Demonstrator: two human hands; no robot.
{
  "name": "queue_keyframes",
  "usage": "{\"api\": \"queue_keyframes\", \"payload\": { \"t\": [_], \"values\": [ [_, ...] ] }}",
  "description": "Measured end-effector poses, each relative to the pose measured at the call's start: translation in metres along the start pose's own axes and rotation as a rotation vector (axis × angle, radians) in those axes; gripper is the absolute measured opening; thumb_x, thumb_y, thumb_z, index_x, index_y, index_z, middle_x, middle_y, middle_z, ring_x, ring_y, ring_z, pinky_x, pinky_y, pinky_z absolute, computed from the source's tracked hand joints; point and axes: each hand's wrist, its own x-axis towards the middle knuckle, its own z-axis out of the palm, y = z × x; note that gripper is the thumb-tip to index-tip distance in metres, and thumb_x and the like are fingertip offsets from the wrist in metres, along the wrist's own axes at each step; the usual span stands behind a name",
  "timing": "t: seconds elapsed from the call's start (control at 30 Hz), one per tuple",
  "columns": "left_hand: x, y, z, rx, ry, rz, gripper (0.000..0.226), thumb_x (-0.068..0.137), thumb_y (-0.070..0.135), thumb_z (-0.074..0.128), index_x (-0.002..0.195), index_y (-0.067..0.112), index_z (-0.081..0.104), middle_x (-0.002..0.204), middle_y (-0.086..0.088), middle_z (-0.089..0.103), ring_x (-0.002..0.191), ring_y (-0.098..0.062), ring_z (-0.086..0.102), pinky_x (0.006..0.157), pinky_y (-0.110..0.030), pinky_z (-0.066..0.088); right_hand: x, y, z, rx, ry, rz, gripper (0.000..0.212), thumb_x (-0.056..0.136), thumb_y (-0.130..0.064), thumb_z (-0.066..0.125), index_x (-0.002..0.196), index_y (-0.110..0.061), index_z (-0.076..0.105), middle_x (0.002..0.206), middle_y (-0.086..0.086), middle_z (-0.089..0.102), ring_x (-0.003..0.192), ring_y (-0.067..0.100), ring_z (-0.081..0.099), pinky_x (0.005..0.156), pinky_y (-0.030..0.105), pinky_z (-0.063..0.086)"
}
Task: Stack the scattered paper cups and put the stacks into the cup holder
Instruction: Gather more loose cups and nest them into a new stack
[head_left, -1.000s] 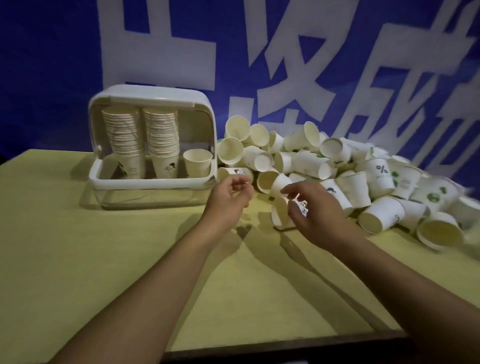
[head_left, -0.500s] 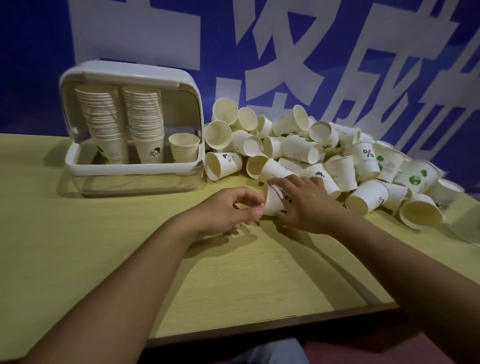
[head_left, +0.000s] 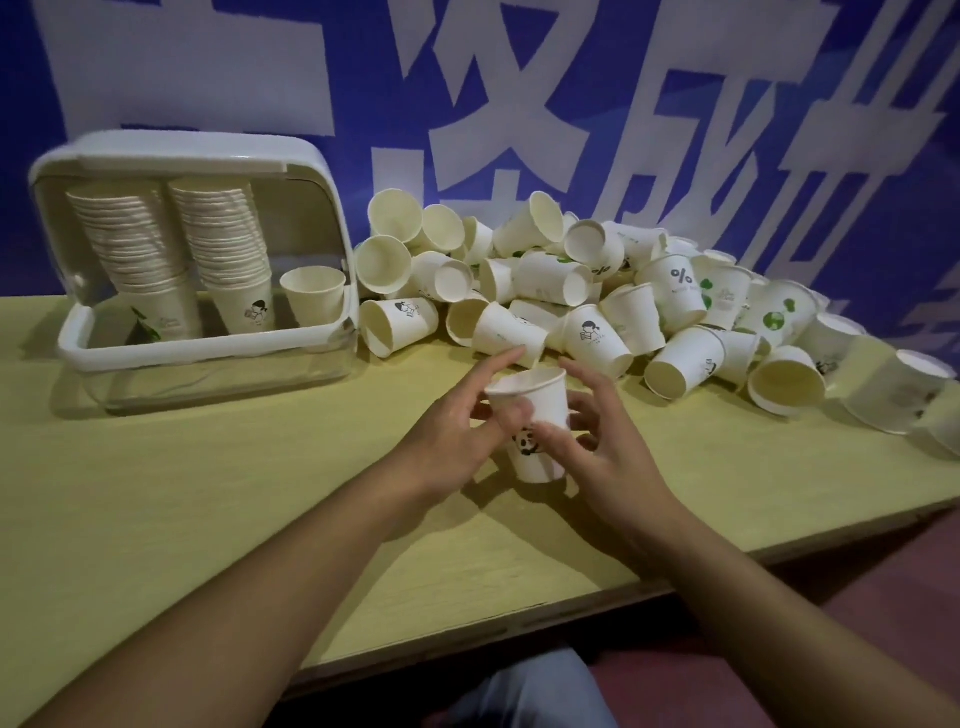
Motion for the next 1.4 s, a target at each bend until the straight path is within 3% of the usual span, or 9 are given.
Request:
{"api": "queue_keyframes", "payload": {
  "t": [0.1,0.27,0.43,0.63,0.73,0.9,1.0,1.2,1.4],
  "values": [
    [0.010,0.005,0.033,-0.099,0.011,0.070,0.064,0.094,0.037,0.070,0.142,0.053,0.031,0.128,0.010,0.060,0.107,0.000,0.067,0.085,-0.021,0.055,-0.013,0.003,-0.010,0.082,0.078,-0.004,0.055,0.097,-0.035,0.062,0.147,-0.042,0.039,0.125,-0.004,0.066,0.110,0.014,0.067,0.089,0.036,0.057],
    [0.039,0.017,0.087,-0.155,0.022,0.117,0.096,0.070,0.058,0.074,0.148,0.053,0.020,0.145,-0.002,0.048,0.111,-0.012,0.066,0.084,-0.029,0.059,-0.029,0.006,-0.063,0.045,0.200,0.017,0.049,0.096,-0.034,0.055,0.138,-0.055,0.043,0.120,-0.010,0.067,0.102,0.009,0.068,0.079,0.026,0.055],
    [0.073,0.032,0.156,-0.158,-0.091,0.171,0.088,0.068,0.063,0.070,0.144,0.056,0.025,0.137,0.008,0.049,0.106,-0.009,0.064,0.081,-0.031,0.060,-0.057,0.025,-0.144,-0.076,0.450,0.073,0.039,0.093,-0.028,0.059,0.129,-0.043,0.057,0.105,-0.007,0.066,0.079,0.023,0.065,0.068,0.038,0.055],
    [0.113,0.039,0.242,-0.190,-0.258,0.197,0.080,0.066,0.063,0.070,0.139,0.048,0.041,0.137,0.005,0.056,0.111,-0.007,0.064,0.082,-0.022,0.055,-0.075,0.051,-0.247,-0.250,0.805,0.144,0.031,0.093,-0.010,0.063,0.118,-0.029,0.063,0.098,-0.008,0.063,0.070,0.007,0.056,0.062,0.022,0.049],
    [0.132,0.040,0.274,-0.171,-0.304,0.206,0.080,0.068,0.063,0.070,0.142,0.047,0.041,0.133,0.013,0.055,0.107,0.001,0.062,0.080,-0.018,0.054,-0.068,0.065,-0.287,-0.437,0.857,0.171,0.037,0.093,-0.013,0.066,0.127,-0.026,0.060,0.109,-0.007,0.058,0.082,0.008,0.057,0.070,0.013,0.049],
    [0.158,0.046,0.310,-0.215,-0.312,0.212,0.073,0.076,0.046,0.072,0.142,0.035,0.043,0.118,0.012,0.056,0.091,0.007,0.063,0.067,-0.012,0.051,-0.046,0.084,-0.344,-0.772,0.928,0.263,0.051,0.089,-0.015,0.068,0.139,-0.022,0.054,0.136,0.006,0.045,0.123,0.024,0.042,0.097,0.024,0.034],
    [0.160,0.038,0.318,-0.235,-0.308,0.219,0.071,0.069,0.056,0.072,0.134,0.045,0.044,0.116,0.015,0.058,0.093,0.008,0.063,0.071,-0.014,0.053,-0.029,0.093,-0.377,-0.895,0.881,0.358,0.064,0.089,-0.025,0.069,0.148,-0.023,0.043,0.152,0.009,0.037,0.137,0.031,0.035,0.109,0.033,0.027],
    [0.157,0.035,0.320,-0.183,-0.409,0.271,0.068,0.068,0.062,0.067,0.130,0.057,0.040,0.132,0.014,0.054,0.104,0.009,0.059,0.076,-0.011,0.051,-0.011,0.109,-0.411,-0.810,0.704,0.513,0.078,0.086,-0.037,0.074,0.152,-0.022,0.035,0.147,0.007,0.049,0.136,0.033,0.042,0.110,0.048,0.040],
    [0.155,0.029,0.314,-0.257,-0.447,0.213,0.079,0.067,0.059,0.071,0.139,0.041,0.045,0.121,0.020,0.061,0.097,-0.001,0.066,0.073,-0.018,0.055,-0.051,0.081,-0.384,-0.709,0.932,0.273,0.074,0.085,-0.025,0.076,0.148,-0.030,0.037,0.132,0.004,0.047,0.121,0.023,0.049,0.105,0.038,0.046]
  ]
}}
